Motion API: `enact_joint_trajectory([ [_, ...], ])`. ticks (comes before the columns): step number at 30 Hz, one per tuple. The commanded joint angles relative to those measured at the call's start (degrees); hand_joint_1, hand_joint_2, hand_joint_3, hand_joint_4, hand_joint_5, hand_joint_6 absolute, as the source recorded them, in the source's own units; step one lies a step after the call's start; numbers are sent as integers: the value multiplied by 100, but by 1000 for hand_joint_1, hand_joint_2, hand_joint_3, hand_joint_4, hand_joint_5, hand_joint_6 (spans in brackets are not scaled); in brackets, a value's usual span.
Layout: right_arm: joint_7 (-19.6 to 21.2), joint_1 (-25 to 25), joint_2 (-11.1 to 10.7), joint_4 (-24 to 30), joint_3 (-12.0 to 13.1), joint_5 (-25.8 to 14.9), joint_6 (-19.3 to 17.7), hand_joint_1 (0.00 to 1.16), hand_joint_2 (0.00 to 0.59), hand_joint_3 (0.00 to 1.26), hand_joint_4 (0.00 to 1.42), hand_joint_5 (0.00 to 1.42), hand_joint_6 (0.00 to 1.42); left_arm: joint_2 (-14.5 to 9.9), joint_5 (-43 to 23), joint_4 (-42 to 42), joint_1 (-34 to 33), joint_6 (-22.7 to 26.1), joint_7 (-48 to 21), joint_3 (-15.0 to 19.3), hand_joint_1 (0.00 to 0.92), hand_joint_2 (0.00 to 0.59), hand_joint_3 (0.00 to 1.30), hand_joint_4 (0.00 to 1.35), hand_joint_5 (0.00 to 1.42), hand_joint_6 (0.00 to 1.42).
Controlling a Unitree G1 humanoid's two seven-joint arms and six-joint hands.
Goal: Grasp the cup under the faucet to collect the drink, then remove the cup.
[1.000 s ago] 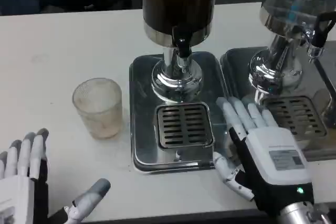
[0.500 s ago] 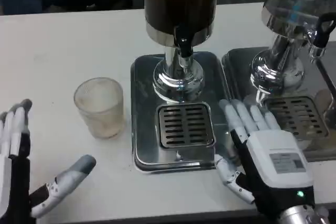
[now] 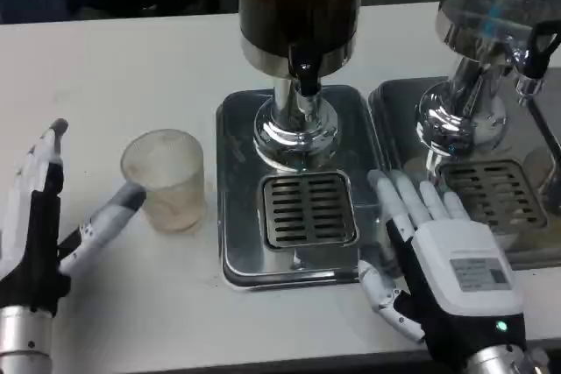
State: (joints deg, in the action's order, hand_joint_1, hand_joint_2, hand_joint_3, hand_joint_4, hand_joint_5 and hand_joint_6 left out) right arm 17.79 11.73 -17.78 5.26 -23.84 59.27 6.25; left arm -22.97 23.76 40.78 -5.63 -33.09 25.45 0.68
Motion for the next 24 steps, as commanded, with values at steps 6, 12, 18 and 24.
enact_joint_trajectory([
  [6, -91, 20, 28, 160, -41, 76, 63, 0, 521, 0, 0, 0, 0, 115, -241, 1789, -978, -911, -231, -225, 18, 0, 0, 0, 0, 0],
  [12, -138, 22, 9, 195, -57, 95, 67, 0, 521, 0, 0, 0, 0, 167, -182, 2186, -1250, -992, -434, -445, 69, 0, 0, 0, 0, 0],
  [18, -178, 55, 19, 242, -113, 121, 64, 0, 521, 0, 0, 0, 0, 160, -68, 2466, -1532, -799, -342, -678, 156, 0, 0, 0, 0, 0],
  [24, -188, 150, 49, 328, -134, 162, 142, 0, 522, 0, 0, 0, 0, 380, -190, 2691, -1725, -827, -356, -659, 210, 1, 0, 0, 0, 0],
])
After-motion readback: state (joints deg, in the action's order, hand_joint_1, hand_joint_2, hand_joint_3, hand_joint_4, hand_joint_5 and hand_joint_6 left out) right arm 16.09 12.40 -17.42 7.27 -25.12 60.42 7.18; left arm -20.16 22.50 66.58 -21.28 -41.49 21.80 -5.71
